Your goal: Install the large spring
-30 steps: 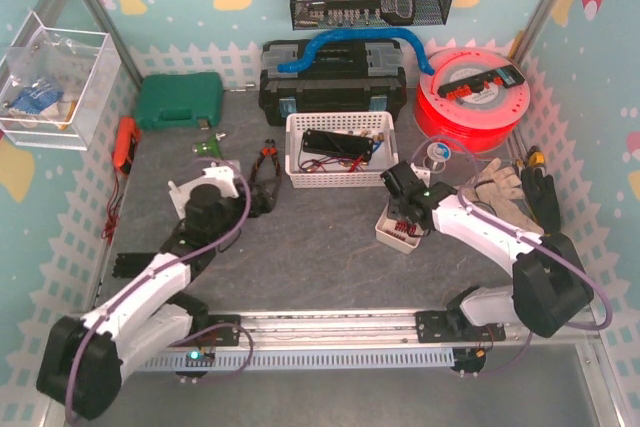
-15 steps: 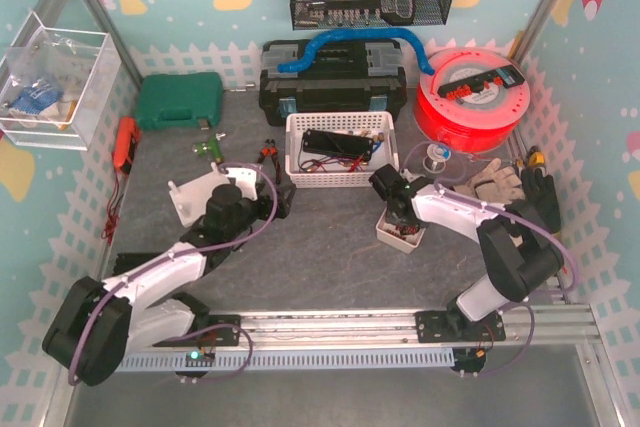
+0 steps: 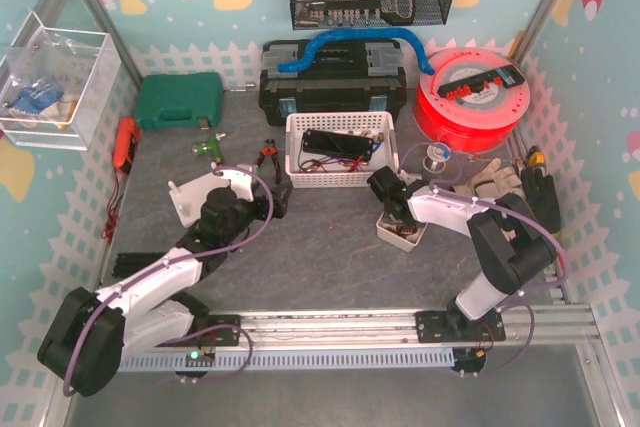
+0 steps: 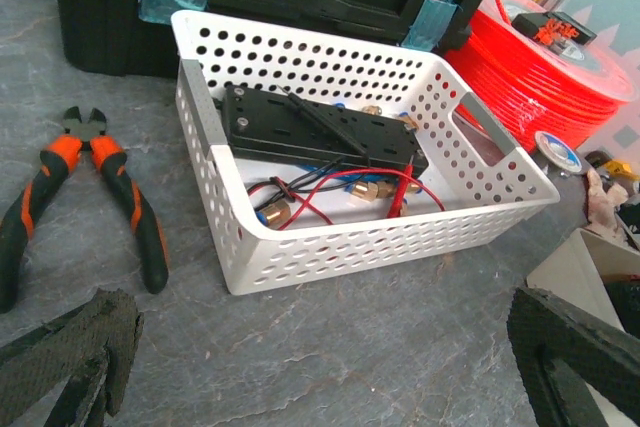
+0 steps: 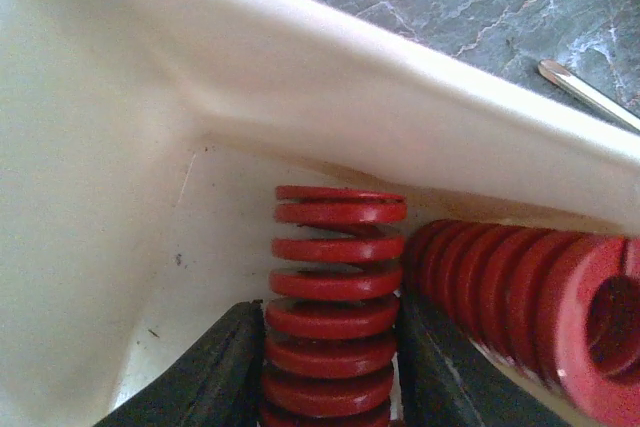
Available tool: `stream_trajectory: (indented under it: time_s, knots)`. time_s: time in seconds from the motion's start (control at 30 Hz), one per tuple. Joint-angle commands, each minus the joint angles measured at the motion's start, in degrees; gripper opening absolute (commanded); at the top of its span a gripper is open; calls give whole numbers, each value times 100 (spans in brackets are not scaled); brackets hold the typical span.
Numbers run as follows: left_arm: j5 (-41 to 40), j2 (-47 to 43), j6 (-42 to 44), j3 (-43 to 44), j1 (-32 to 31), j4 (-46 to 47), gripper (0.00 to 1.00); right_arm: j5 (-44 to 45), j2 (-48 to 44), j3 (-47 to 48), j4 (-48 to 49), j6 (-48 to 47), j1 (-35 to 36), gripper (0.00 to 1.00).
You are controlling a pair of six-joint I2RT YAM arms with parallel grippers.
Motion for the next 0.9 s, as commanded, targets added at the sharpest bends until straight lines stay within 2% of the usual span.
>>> stream_trajectory:
  time_s: [0.0,0.33,0.67,0.87]
  knots:
    - [-8,-1,51,-48,-39,106,99,137,-31,-258,185,-206,-42,38]
    - [-87,-26,34,-61,-47,90,99,153,-902,-497,280,-486,-39,27]
    - [-480,-65,-97,-74,-47,6,99,-104,-2297,-492,369,-1241,-16,20]
    - [-437,-310,-323,-135,-47,-47,99,-748,-3020,-542,1223,-2228,76,17]
